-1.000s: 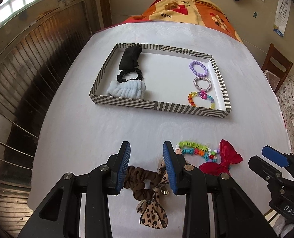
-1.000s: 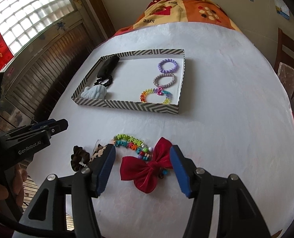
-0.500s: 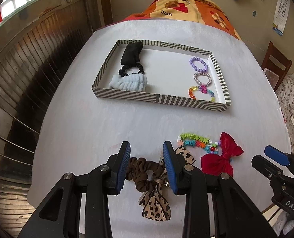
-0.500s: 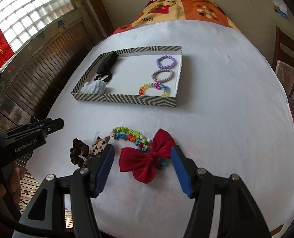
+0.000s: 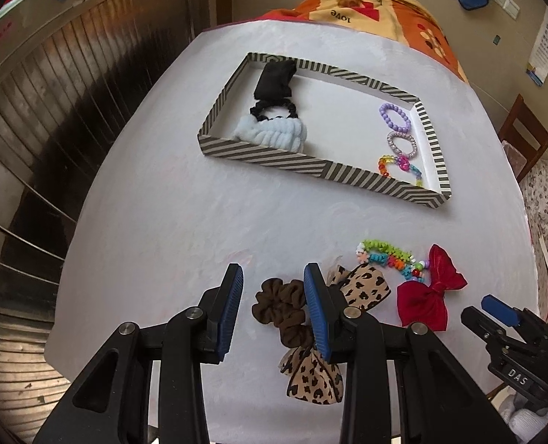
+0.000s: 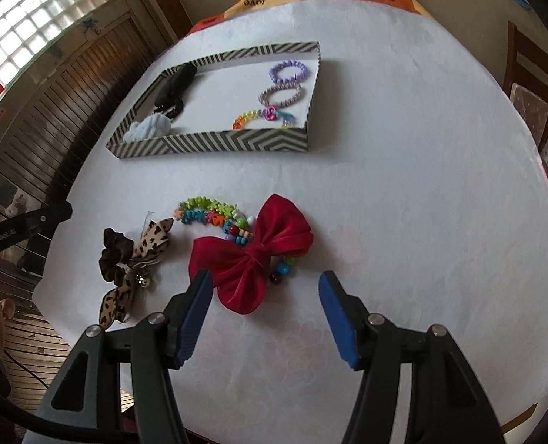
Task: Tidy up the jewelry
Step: 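Move both open tools back to the remaining accessories, then grasp the brown leopard-bow scrunchie with the left tool while the right tool grasps the red satin bow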
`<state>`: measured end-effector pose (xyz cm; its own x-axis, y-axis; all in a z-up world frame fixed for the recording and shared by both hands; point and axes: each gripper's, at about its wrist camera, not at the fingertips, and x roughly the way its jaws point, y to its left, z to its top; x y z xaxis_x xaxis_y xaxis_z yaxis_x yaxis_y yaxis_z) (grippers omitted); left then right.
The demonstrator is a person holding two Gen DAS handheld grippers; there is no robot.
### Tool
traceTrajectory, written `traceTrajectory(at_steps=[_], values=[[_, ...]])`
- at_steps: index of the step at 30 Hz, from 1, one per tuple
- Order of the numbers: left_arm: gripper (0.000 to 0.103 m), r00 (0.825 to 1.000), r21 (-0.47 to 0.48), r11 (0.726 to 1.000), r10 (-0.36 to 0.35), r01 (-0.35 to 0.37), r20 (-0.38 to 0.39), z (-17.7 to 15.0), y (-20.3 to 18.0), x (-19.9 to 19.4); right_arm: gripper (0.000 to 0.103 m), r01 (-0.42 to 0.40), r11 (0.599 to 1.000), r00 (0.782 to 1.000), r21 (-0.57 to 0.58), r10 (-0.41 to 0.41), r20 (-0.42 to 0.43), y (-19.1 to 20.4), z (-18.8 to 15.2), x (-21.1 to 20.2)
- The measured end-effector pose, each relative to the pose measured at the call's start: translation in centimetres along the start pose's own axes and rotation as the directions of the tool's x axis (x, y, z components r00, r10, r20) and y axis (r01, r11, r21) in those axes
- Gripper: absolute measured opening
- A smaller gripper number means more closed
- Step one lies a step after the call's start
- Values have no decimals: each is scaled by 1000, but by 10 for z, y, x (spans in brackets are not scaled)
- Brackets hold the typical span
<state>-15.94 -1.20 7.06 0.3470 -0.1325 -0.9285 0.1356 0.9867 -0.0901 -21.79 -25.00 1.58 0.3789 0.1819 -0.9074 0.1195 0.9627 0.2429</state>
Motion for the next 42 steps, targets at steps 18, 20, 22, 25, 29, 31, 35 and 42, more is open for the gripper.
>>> traceTrajectory(at_steps=[18, 20, 22, 25, 29, 31, 35, 42], values=[[24, 983, -31, 996, -86, 82, -165, -24, 3, 44, 63, 7, 999, 999, 34, -6, -39, -1, 12, 38], [24, 981, -38, 996, -80, 75, -175, -25, 4, 49, 63, 3, 999, 999, 41, -2, -35, -1, 14, 40], [24, 980, -33, 997, -76, 71, -185, -27, 2, 54, 63, 1, 999, 999, 51, 0, -33, -1, 16, 44], [24, 977, -17, 998, -70, 68, -203, -29, -1, 61, 63, 4, 999, 999, 53, -2, -34, 0, 19, 49], [24, 972, 5, 998, -57, 60, -230, -32, -4, 69, 60, 42, 999, 998, 7, -42, -45, 5, 17, 55], [24, 972, 9, 998, -55, 58, -229, -31, -3, 69, 48, 56, 998, 997, -25, -57, -43, 3, 12, 52], [24, 971, 0, 998, -56, 58, -234, -31, -1, 72, 39, 73, 996, 996, -44, -76, -55, -8, 5, 46], [24, 970, 12, 999, -45, 50, -240, -30, -6, 75, 33, 65, 998, 996, -27, -66, -59, -23, 3, 37]])
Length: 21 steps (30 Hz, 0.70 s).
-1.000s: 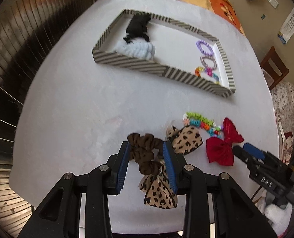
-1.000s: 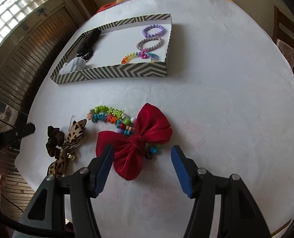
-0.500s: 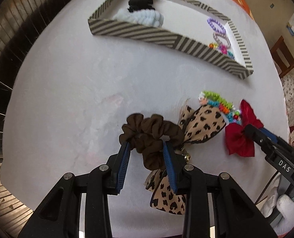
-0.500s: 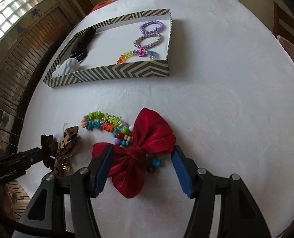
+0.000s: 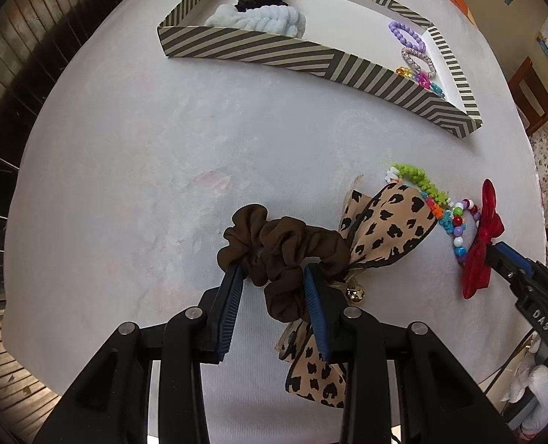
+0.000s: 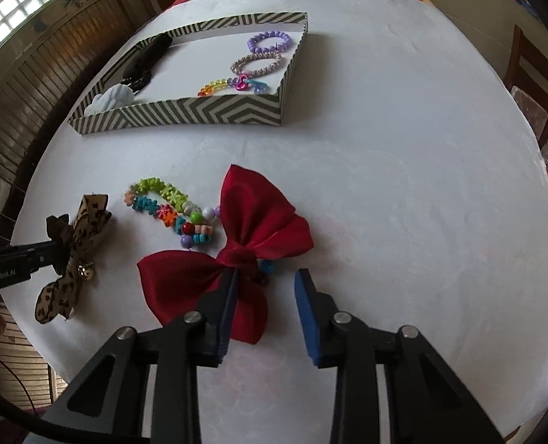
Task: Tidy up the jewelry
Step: 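Grasp the brown leopard-bow scrunchie with the left tool while the right tool grasps the red satin bow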
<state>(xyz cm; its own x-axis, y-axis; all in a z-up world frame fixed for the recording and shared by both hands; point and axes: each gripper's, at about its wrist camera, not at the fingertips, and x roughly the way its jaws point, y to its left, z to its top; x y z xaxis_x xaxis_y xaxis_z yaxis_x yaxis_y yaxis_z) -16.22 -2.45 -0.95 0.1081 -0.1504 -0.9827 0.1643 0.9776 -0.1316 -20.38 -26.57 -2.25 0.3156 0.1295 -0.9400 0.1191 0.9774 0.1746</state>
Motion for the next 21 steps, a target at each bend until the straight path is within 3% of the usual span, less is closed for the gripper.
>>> traceTrajectory(at_steps=[4, 14, 16, 17, 21], values=[[24, 1000, -4, 1000, 0, 0, -1, 0, 0, -1, 38, -112, 989, 993, 96, 108, 47, -8, 5, -8], [24, 1000, 0, 1000, 10, -10, 8, -2, -2, 2, 37, -102, 993, 995, 63, 101, 21, 8, 14, 12], [23, 1000, -9, 1000, -6, 6, 19, -3, 0, 1, 20, -97, 995, 995, 30, 96, 31, 12, 13, 10], [13, 999, -15, 1000, -24, 25, 28, -5, 3, -1, 17, -93, 995, 995, 19, 92, 40, 13, 12, 7], [4, 998, -4, 998, -55, 55, 41, -5, 3, -7, 13, -104, 995, 993, -5, 104, 64, 13, 12, -6]])
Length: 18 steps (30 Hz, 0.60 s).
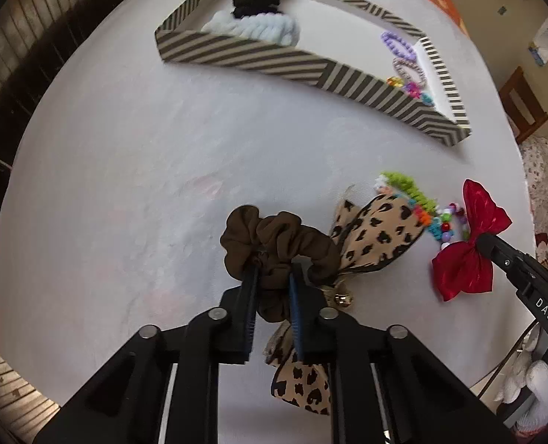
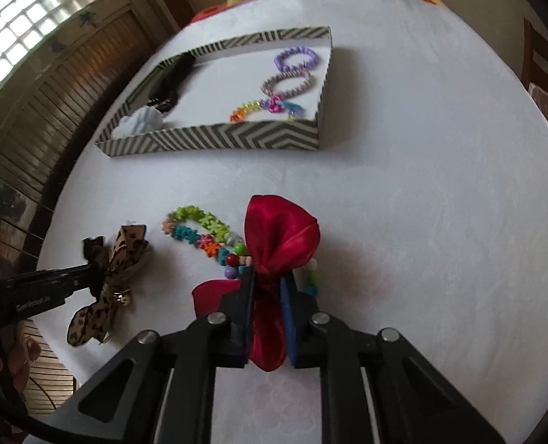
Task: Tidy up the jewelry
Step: 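Grasp the brown leopard-bow scrunchie with the left tool while the right tool grasps the red satin bow, then lift both held items and carry them over the striped tray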
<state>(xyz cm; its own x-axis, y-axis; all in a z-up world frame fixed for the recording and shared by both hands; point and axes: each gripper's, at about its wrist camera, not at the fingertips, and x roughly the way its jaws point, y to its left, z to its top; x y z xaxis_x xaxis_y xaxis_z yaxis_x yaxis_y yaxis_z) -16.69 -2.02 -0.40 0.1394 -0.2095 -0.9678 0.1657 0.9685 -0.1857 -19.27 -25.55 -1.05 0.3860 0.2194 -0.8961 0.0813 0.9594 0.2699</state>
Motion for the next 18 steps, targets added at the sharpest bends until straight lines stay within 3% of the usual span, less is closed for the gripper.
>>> traceTrajectory(at_steps=[18], values=[[2, 988, 43, 998, -50, 45, 146, 20, -16, -63, 12, -80, 997, 988, 5, 79, 134, -5, 17, -60]])
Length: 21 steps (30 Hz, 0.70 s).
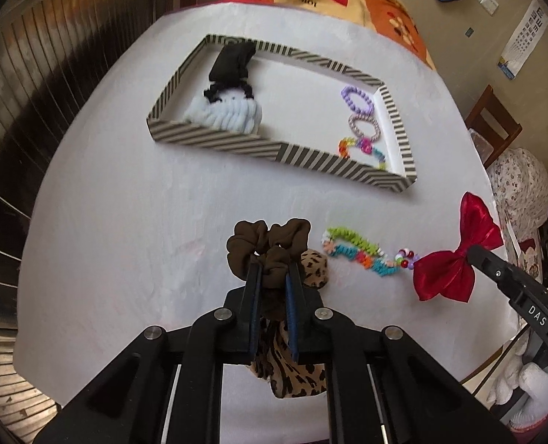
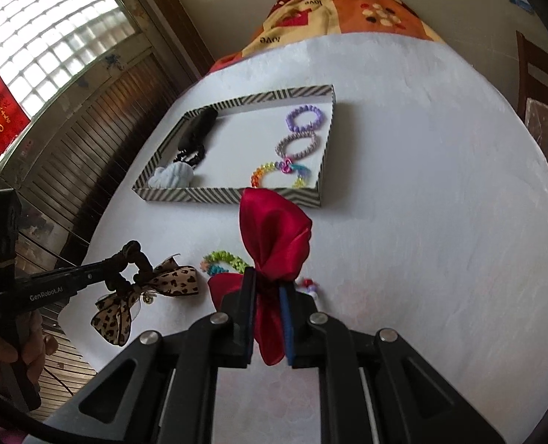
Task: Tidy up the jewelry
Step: 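Lift both held items and carry them over the striped tray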
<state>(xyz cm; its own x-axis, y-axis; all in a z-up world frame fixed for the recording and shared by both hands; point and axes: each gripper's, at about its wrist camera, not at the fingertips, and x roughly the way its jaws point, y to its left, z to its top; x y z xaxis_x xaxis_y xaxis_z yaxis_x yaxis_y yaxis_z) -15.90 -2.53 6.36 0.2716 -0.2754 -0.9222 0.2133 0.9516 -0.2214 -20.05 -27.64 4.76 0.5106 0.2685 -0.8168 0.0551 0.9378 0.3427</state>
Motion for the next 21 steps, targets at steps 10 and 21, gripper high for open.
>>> traceTrajectory(at_steps=[10, 21], values=[[2, 998, 10, 1000, -5, 4, 63, 22, -9, -22, 12, -23, 1000, 999, -14, 23, 40, 6, 13, -15], [2, 992, 41, 999, -6, 1, 127, 59, -23, -31, 12, -36, 999, 998, -34, 38, 59, 13, 38, -13]])
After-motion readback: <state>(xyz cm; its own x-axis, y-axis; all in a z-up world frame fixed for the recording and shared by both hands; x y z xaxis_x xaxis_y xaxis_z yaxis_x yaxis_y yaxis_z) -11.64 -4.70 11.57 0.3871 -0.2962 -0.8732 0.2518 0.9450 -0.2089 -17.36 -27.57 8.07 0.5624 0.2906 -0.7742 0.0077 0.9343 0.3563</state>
